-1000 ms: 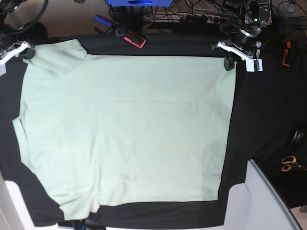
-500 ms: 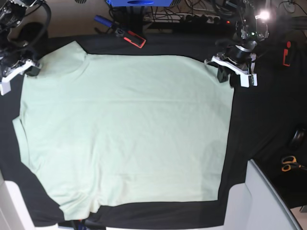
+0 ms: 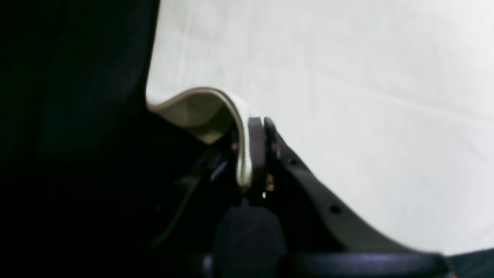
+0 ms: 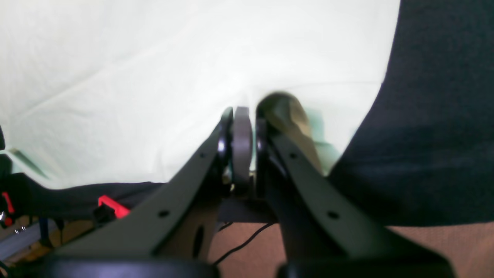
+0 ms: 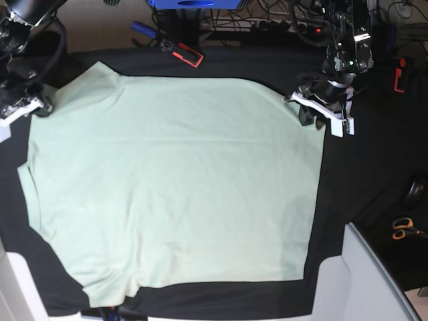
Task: Fold the T-shirt properly
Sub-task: 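Lift the grasped edge with both grippers and fold it over the shirt body, then lay the folded edge flat and open both grippers, then raise both grippers away from the folded shirt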
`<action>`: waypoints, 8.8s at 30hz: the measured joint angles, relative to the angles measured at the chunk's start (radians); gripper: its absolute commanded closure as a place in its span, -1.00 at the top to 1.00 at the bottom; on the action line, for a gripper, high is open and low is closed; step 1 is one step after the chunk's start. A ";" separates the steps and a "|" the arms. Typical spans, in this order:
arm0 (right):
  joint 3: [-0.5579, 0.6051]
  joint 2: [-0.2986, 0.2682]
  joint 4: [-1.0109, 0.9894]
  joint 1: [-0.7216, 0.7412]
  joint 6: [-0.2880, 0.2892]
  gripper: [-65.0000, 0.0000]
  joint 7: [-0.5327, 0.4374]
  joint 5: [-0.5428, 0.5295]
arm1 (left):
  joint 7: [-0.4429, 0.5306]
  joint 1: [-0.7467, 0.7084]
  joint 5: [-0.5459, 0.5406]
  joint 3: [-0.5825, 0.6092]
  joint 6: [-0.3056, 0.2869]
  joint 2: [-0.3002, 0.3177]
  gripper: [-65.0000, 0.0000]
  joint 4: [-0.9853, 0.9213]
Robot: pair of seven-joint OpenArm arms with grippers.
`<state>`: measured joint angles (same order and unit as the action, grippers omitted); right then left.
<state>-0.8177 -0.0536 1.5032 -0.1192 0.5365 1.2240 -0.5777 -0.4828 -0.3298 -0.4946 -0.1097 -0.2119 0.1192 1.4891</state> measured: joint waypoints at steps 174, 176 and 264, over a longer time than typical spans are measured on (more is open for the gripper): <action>0.512 -0.206 -0.813 0.629 -0.071 -1.00 -0.483 -0.003 | 0.001 0.472 0.114 0.007 0.078 -0.020 -1.00 -0.416; 0.512 -0.203 -0.823 0.625 -0.072 -0.99 -0.481 -0.003 | 0.004 0.476 0.114 0.005 0.078 -0.019 -1.00 -0.417; 0.229 -0.178 -0.793 0.260 -0.259 -1.00 -0.622 -0.438 | 0.011 0.114 0.102 -0.058 0.073 -0.019 0.91 -0.143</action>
<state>-0.5884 -0.2314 0.7101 0.1406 0.2775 0.6022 -1.0157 -0.4717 -0.2157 -0.3927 -0.1677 -0.1387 0.1001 1.3460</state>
